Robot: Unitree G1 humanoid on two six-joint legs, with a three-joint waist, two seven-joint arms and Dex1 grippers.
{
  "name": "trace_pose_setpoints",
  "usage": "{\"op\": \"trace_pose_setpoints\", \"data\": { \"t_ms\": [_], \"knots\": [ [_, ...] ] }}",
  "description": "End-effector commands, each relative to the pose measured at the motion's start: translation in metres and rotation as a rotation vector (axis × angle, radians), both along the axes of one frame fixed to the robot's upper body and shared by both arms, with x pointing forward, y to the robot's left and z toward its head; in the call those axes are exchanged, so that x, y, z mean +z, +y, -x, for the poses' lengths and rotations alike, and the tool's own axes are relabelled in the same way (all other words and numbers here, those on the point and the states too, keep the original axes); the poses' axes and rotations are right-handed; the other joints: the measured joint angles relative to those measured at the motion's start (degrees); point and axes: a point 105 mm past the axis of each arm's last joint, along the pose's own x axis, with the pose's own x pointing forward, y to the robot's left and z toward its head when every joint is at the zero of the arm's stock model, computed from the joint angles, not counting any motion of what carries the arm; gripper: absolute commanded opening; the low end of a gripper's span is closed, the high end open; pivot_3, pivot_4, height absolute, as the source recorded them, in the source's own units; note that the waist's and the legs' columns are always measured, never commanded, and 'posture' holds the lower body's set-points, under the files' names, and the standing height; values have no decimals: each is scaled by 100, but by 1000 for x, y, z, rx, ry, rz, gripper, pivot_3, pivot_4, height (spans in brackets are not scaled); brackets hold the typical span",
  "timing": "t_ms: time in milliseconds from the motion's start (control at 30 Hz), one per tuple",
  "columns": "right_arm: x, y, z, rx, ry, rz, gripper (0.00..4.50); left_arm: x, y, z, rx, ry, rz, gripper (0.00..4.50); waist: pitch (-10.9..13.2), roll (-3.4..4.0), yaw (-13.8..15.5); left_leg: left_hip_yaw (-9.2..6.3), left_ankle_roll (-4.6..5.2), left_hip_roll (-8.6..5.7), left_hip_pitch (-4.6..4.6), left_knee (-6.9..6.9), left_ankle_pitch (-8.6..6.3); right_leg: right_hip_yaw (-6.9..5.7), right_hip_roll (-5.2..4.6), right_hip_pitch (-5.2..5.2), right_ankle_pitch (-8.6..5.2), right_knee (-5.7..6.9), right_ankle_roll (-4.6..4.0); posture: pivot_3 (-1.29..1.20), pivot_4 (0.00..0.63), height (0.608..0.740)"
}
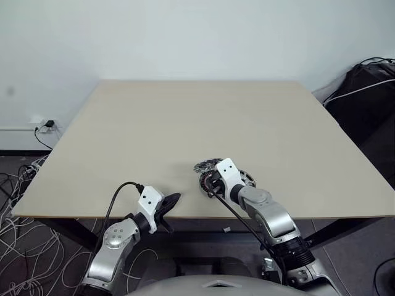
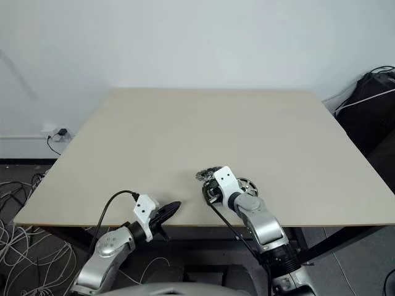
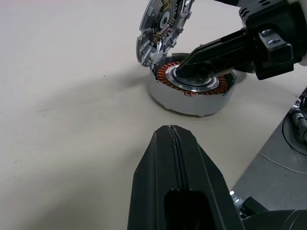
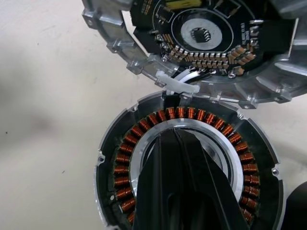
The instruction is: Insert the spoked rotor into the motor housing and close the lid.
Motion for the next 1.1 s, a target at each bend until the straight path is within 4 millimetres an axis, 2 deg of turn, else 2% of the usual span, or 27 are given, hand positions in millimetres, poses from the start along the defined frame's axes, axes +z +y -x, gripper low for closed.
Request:
{"op": "trace_pose_setpoints", "data": {
  "t_ms": [33,233,533,700,800,900,1100],
  "knots": [
    [15,5,-3,16,-42,-34,31,14,-3,-4,-8,-52,16,0,1,0,-2,0,0,0,0,0,0,0,0,-1,0,0,1,0,0,740],
    [46,-5,-10,17,-157,-28,31,15,-5,-5,-15,-55,18,0,12,8,9,0,0,-1,-14,-1,0,-2,2,-13,0,0,0,0,0,740],
    [57,-42,-1,-38,-224,51,31,14,-4,-4,-10,-53,16,0,14,6,54,0,5,-3,-16,-1,-3,-2,-2,-12,-1,-5,-1,0,0,740],
    [66,-53,8,-79,-264,30,31,13,-3,-4,-15,-46,13,0,15,6,58,0,5,-2,-16,-1,-2,-2,-2,-11,-1,-5,1,0,0,740],
    [63,-49,8,-80,-254,40,31,12,-5,-5,-27,-43,12,0,17,3,50,0,4,-2,-14,0,-2,-2,-1,-10,-1,-5,3,0,0,740],
    [52,-46,3,-117,-209,60,31,13,-6,-7,-33,-47,11,0,18,2,49,0,1,-1,-12,0,0,-3,1,-9,-1,-4,3,0,0,740],
    [31,-27,1,-141,-110,29,31,13,-6,-7,-34,-48,7,0,19,0,56,0,1,-1,-13,-1,1,-4,2,-9,0,-4,1,0,0,740]
  ]
}}
